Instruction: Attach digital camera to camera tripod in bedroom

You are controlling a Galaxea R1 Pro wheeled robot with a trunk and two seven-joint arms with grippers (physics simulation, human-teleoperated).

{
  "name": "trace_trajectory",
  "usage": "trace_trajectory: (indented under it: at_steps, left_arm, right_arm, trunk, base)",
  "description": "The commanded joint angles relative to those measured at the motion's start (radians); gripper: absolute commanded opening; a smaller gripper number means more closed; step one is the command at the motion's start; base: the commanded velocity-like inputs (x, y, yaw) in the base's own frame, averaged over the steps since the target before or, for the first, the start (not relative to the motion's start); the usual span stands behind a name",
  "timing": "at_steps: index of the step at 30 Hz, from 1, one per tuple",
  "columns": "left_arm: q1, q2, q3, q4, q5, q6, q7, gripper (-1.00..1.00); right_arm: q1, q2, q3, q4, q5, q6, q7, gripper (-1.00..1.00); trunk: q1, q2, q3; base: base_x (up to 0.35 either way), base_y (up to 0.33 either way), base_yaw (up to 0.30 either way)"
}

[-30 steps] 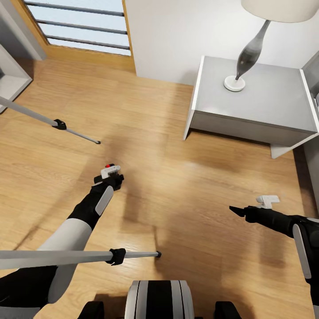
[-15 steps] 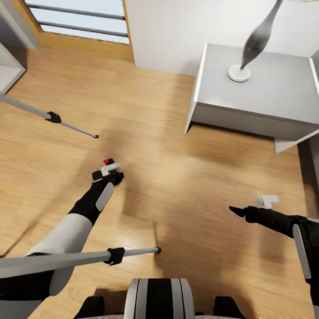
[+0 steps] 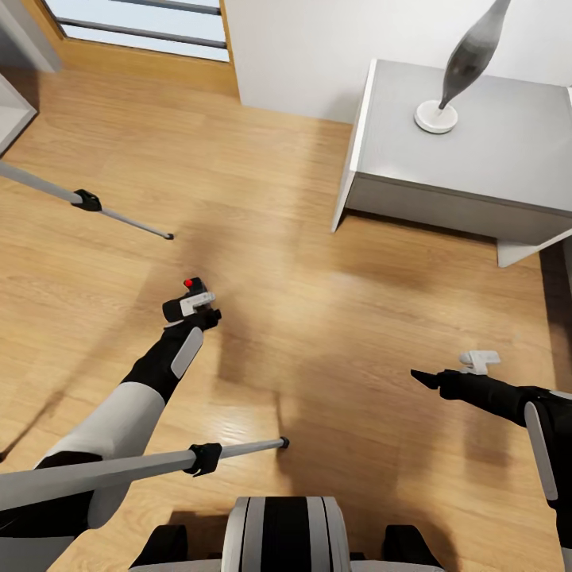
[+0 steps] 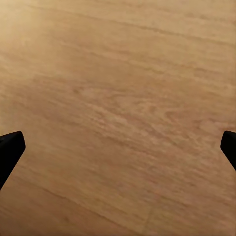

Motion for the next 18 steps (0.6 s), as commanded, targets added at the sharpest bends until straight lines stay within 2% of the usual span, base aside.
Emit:
trace_trajectory:
  at_steps: [1,18]
  left_arm:
    - [0.0,0.001,-0.005,-0.001,0.01,0.001,0.009,1.0]
    - [0.001,0.001,-0.005,0.003,0.008,-0.006,0.009,1.0]
  right_arm:
    - [-0.001,0.0,-0.001,-0.001,0.003,0.006,0.005,1.0]
    - [-0.001,0.0,0.0,-0.001,0.002,0.006,0.005,1.0]
  trunk:
    - [0.0,0.0,-0.001]
    - [0.0,0.0,-0.001]
  base:
    - [0.0,0.0,0.0]
    - [0.0,0.0,0.0]
